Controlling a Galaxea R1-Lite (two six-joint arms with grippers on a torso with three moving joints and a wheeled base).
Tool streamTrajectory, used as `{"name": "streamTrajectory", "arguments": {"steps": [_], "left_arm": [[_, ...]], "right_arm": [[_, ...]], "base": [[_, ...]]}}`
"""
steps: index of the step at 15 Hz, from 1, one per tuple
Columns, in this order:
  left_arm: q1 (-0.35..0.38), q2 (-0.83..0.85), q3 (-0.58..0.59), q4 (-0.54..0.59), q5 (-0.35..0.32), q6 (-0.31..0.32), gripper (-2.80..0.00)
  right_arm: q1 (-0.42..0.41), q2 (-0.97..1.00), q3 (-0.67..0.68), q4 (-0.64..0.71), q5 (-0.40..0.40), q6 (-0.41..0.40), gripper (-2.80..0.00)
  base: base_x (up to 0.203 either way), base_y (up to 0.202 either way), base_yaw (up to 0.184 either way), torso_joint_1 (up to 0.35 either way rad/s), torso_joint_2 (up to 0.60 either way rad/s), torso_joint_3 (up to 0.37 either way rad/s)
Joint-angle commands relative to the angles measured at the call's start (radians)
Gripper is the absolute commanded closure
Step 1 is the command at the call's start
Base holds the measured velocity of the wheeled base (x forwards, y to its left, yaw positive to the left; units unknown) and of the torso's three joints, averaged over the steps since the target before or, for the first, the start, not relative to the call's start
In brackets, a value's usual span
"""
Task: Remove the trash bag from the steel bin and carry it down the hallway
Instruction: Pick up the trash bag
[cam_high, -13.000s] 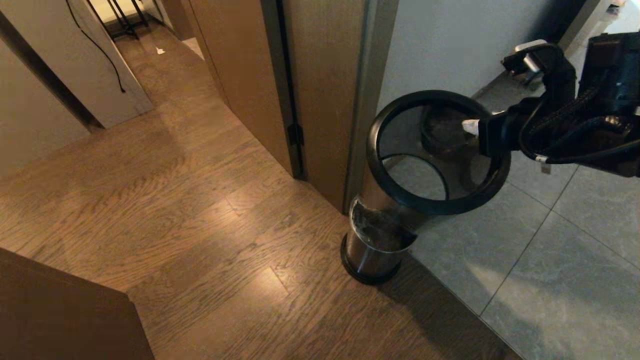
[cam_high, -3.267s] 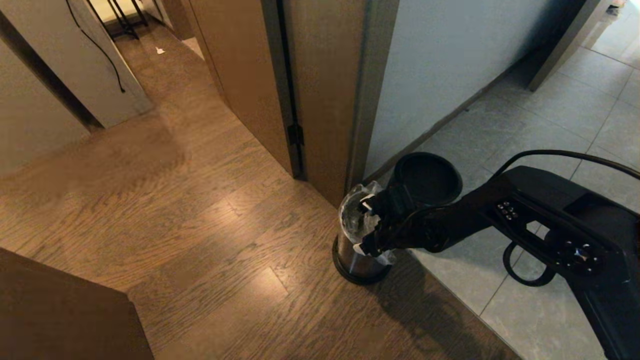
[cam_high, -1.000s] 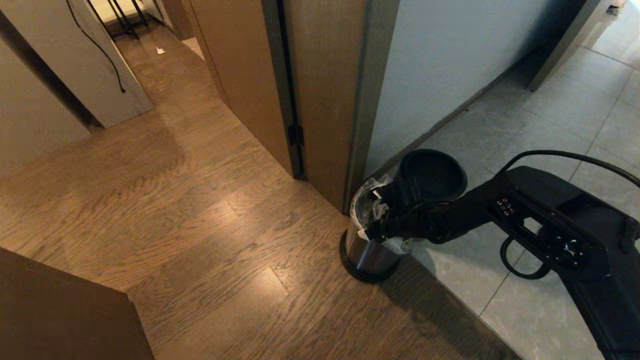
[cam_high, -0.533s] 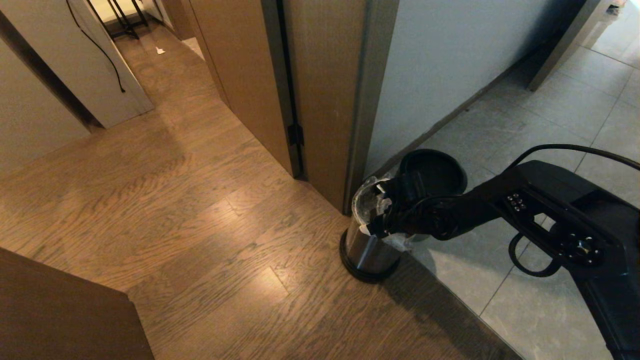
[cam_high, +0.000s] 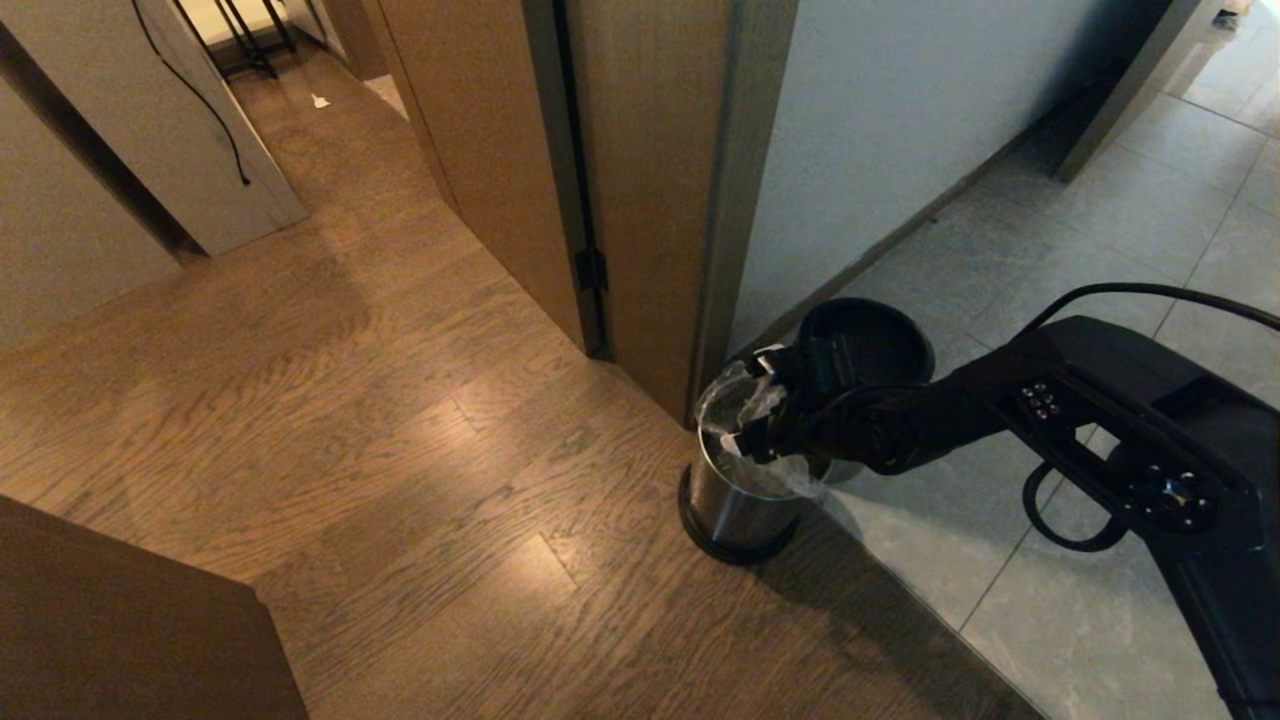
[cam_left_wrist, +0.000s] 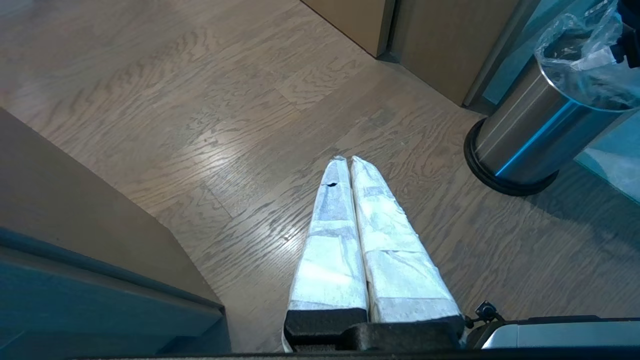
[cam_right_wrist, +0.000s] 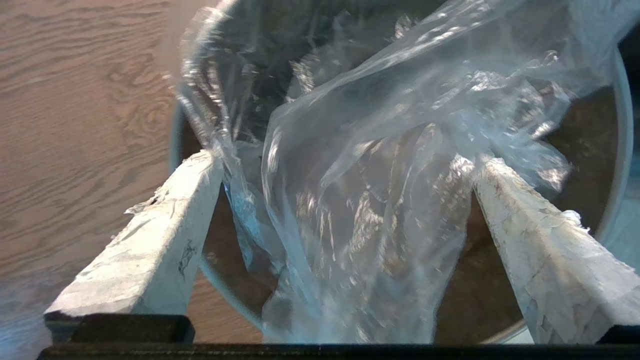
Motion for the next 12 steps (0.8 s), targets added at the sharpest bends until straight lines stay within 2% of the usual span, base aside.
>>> {"name": "streamTrajectory", "arguments": {"steps": [1,12], "left_arm": [[0.0,0.0,0.0,-0.001,0.0,0.0,0.0],[0.0,0.0,0.0,-0.001,0.0,0.0,0.0]], "right_arm": [[-0.004,0.02,-0.006,-0.005,-0.001,-0.001,-2.8],[-0.02,0.083,-0.046,-0.02,-0.003,-0.001,-2.8]], "base": [[0.0,0.0,0.0,0.0,0.0,0.0],[0.0,0.0,0.0,0.0,0.0,0.0]]}}
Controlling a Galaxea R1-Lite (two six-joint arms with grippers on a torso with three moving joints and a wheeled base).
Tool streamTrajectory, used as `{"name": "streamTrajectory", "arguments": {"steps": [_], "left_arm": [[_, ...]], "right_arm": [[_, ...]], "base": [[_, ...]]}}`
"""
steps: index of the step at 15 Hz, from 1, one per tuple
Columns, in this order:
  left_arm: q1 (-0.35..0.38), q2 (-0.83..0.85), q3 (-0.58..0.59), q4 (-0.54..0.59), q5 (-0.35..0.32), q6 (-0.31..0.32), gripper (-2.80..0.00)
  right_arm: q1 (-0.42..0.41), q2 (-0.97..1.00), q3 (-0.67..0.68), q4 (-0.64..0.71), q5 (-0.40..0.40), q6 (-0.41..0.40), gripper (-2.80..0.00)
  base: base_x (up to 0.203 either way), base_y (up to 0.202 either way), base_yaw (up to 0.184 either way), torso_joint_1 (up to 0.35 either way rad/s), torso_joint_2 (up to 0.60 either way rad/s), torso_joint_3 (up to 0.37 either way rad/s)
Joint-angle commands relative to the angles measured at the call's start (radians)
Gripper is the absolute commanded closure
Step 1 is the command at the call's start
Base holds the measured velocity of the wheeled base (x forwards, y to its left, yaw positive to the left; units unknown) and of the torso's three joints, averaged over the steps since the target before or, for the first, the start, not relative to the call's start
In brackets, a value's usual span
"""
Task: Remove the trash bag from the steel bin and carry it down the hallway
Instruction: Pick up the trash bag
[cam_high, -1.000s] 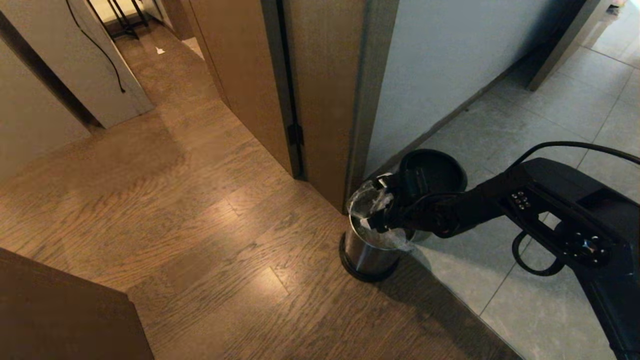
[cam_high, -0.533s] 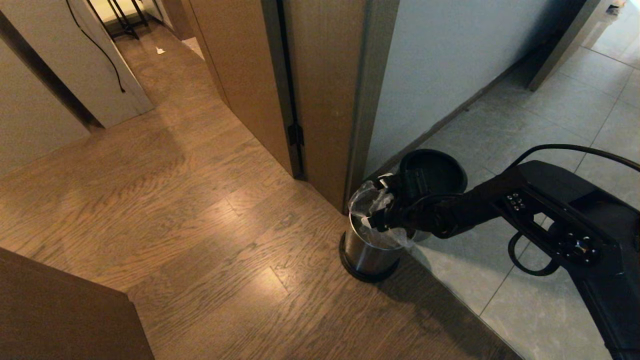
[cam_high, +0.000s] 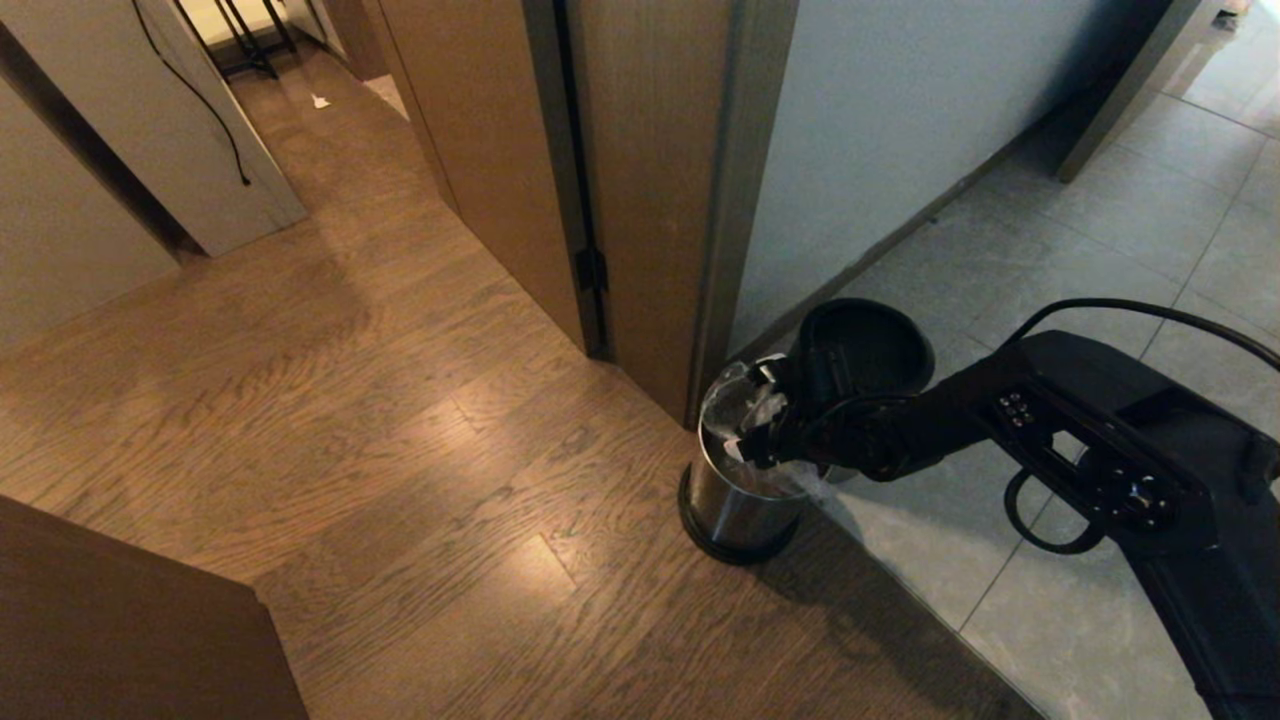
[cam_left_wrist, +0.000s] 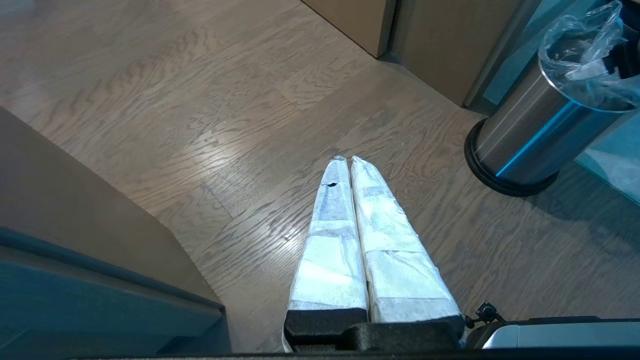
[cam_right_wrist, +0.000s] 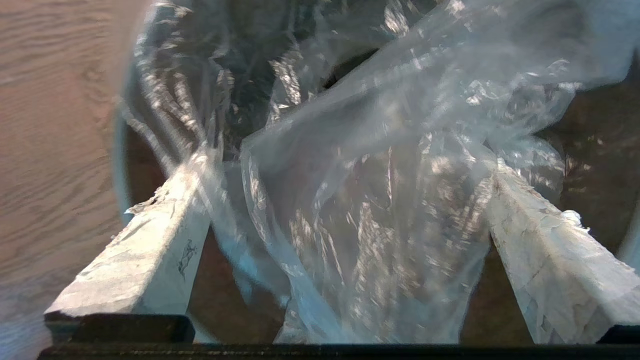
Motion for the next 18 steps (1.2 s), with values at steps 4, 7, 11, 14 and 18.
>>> {"name": "streamTrajectory", "arguments": {"steps": [4,7,11,14,18], "left_arm": [[0.0,0.0,0.0,0.0,0.0,0.0,0.0],[0.0,0.0,0.0,0.0,0.0,0.0,0.0],[0.0,0.0,0.0,0.0,0.001,0.0,0.0],[0.0,0.0,0.0,0.0,0.0,0.0,0.0],[0.0,0.0,0.0,0.0,0.0,0.0,0.0]], "right_arm": [[0.001,0.038,-0.016,0.003,0.01,-0.001,-2.8],[0.004,0.069,-0.048,-0.004,0.01,-0.005,-2.8],[0.004,0.089,-0.069,-0.007,0.004,-0.006,-2.8],[0.004,0.099,-0.079,-0.012,0.006,-0.006,-2.8],[0.006,0.103,-0.084,-0.014,0.011,-0.009,0.0]], "base": [[0.0,0.0,0.0,0.0,0.0,0.0],[0.0,0.0,0.0,0.0,0.0,0.0],[0.0,0.0,0.0,0.0,0.0,0.0],[0.0,0.0,0.0,0.0,0.0,0.0],[0.0,0.0,0.0,0.0,0.0,0.0]]}}
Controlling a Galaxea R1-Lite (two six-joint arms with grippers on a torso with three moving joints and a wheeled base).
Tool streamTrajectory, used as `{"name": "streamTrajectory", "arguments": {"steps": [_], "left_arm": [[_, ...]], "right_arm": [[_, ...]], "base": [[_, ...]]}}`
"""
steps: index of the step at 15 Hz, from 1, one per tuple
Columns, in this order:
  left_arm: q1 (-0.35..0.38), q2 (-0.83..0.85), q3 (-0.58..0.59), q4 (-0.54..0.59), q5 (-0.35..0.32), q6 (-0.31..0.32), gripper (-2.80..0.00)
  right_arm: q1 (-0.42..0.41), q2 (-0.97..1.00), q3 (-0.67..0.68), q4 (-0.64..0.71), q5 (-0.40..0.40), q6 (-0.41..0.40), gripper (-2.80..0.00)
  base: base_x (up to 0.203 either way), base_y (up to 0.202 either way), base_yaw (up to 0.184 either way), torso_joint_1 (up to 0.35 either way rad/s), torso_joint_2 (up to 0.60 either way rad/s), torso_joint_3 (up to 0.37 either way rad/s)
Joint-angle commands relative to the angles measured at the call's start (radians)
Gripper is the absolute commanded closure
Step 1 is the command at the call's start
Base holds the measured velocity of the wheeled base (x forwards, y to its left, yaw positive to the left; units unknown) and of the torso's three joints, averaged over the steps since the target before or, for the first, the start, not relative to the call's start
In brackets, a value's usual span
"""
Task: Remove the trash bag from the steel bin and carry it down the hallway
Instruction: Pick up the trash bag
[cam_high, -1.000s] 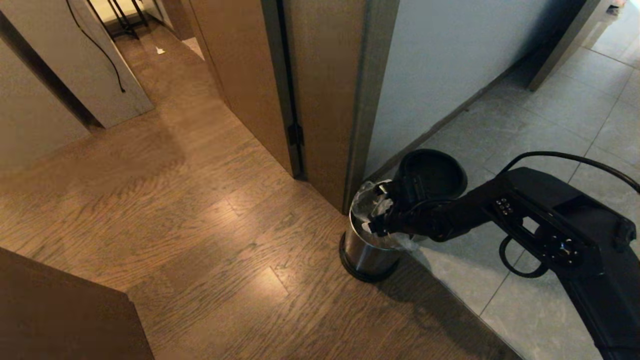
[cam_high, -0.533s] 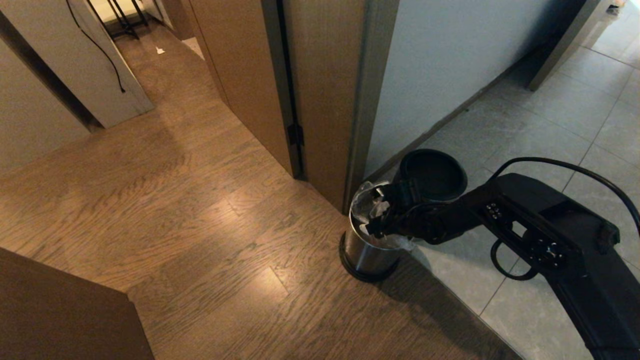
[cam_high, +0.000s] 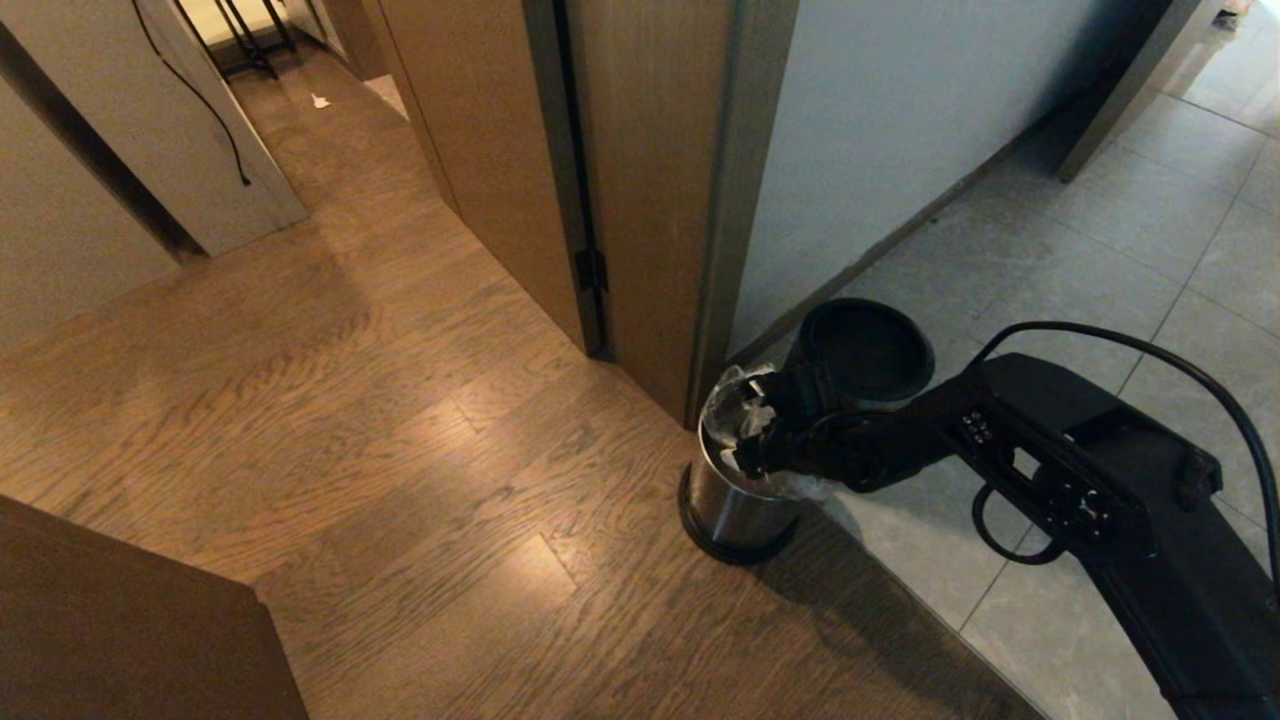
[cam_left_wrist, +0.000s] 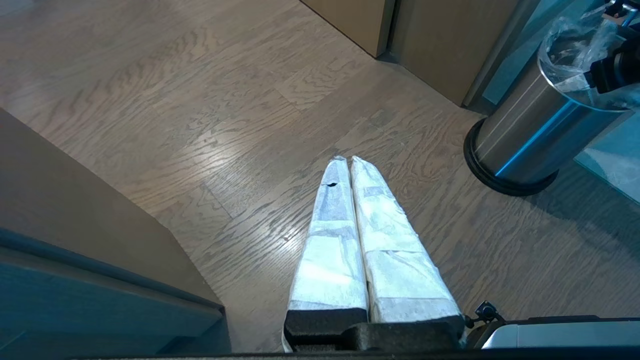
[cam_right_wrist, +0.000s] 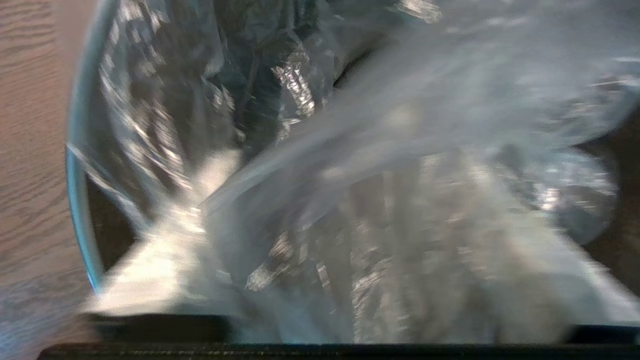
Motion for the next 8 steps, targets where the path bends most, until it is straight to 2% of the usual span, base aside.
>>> {"name": "streamTrajectory", "arguments": {"steps": [1,8], "left_arm": [[0.0,0.0,0.0,0.0,0.001,0.0,0.0],[0.0,0.0,0.0,0.0,0.0,0.0,0.0]], "right_arm": [[0.003,0.008,-0.01,-0.002,-0.002,-0.009,0.0],[0.002,-0.018,-0.003,-0.023,-0.009,-0.002,0.0]], "base": [[0.0,0.0,0.0,0.0,0.0,0.0],[0.0,0.0,0.0,0.0,0.0,0.0]]}}
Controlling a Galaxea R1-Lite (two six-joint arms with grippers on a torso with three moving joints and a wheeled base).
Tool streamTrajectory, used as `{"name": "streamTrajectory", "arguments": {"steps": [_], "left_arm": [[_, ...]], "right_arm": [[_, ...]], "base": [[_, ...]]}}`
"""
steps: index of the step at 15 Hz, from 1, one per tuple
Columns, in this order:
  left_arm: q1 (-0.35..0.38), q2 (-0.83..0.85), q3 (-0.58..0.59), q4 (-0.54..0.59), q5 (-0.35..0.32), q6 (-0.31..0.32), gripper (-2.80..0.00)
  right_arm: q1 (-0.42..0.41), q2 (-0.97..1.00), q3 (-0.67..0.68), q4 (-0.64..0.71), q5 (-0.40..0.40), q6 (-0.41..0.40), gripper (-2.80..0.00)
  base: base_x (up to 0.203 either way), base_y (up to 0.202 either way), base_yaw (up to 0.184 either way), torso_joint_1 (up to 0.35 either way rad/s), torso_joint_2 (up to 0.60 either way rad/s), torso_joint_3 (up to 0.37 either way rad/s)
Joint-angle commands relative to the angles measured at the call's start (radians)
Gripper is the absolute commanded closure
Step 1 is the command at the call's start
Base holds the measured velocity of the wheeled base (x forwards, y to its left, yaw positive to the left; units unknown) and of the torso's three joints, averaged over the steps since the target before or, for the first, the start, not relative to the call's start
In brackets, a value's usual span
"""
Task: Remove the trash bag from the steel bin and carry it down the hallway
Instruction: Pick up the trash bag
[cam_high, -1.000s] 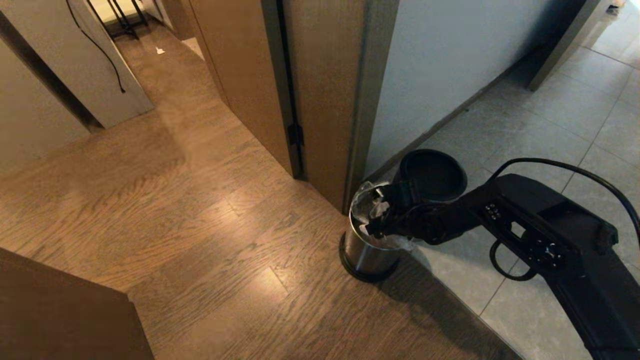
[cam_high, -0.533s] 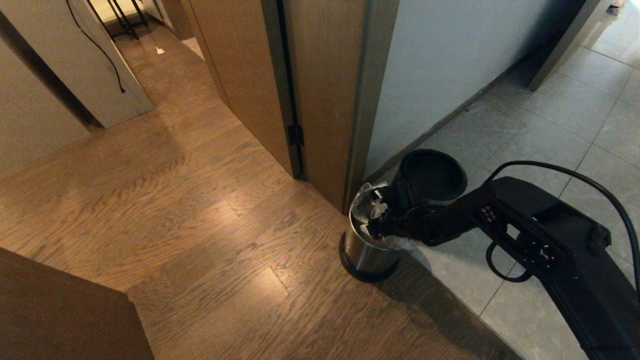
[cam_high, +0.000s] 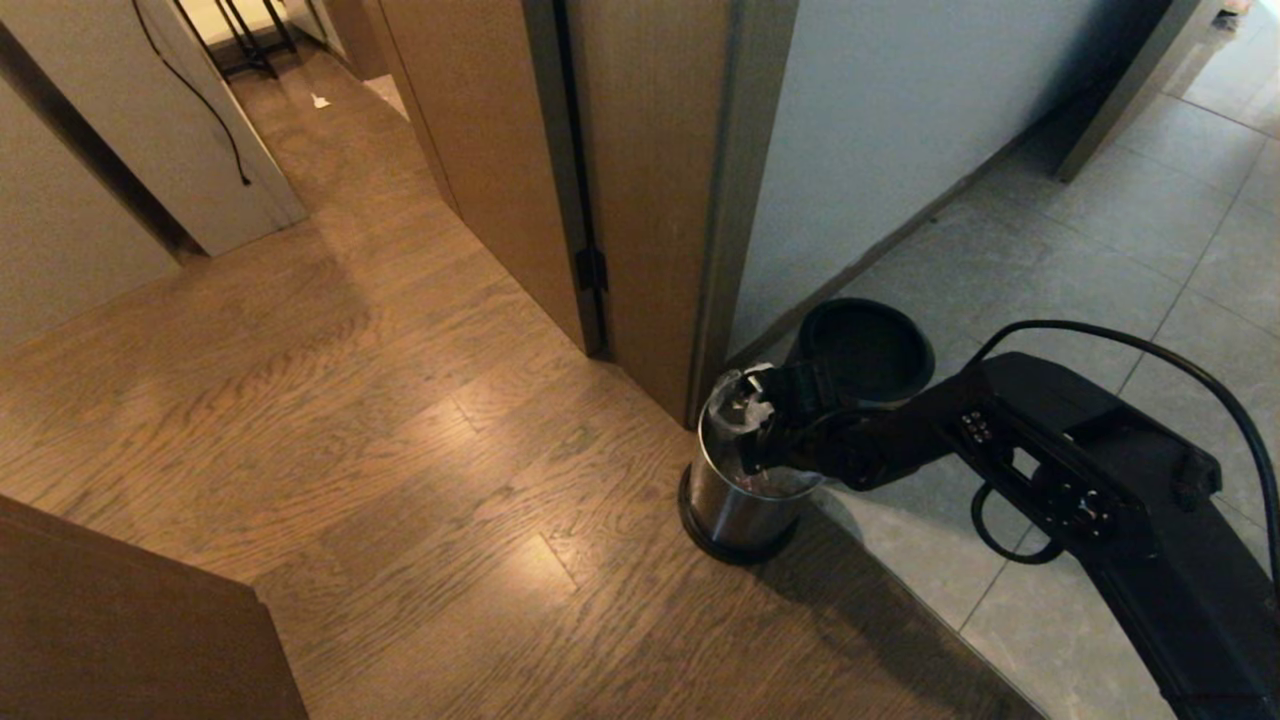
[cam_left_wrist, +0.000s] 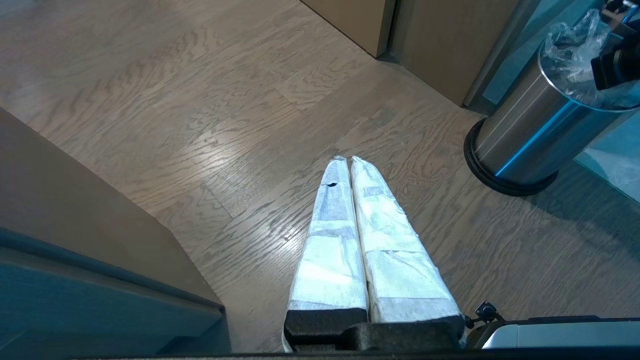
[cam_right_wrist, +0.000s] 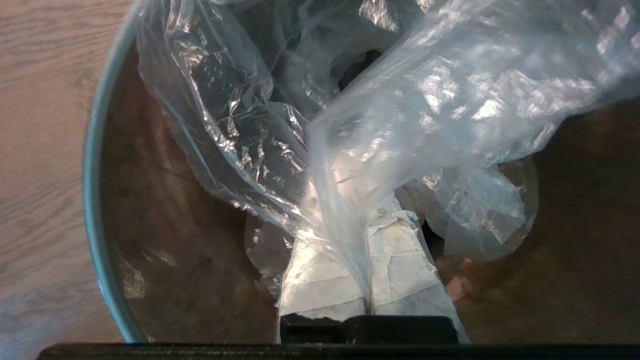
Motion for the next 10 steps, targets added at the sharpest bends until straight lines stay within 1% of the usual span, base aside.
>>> {"name": "streamTrajectory", "arguments": {"steps": [1,6,10], "left_arm": [[0.0,0.0,0.0,0.0,0.001,0.0,0.0],[0.0,0.0,0.0,0.0,0.001,0.0,0.0],[0.0,0.0,0.0,0.0,0.002,0.0,0.0]], "right_arm": [[-0.001,-0.024,0.009,-0.008,0.0,0.001,0.0],[-0.001,-0.095,0.026,-0.003,-0.003,0.026,0.0],[-0.009,-0.213,0.087,0.002,-0.002,0.061,0.0]], "base": [[0.0,0.0,0.0,0.0,0.0,0.0],[0.0,0.0,0.0,0.0,0.0,0.0],[0.0,0.0,0.0,0.0,0.0,0.0]]}}
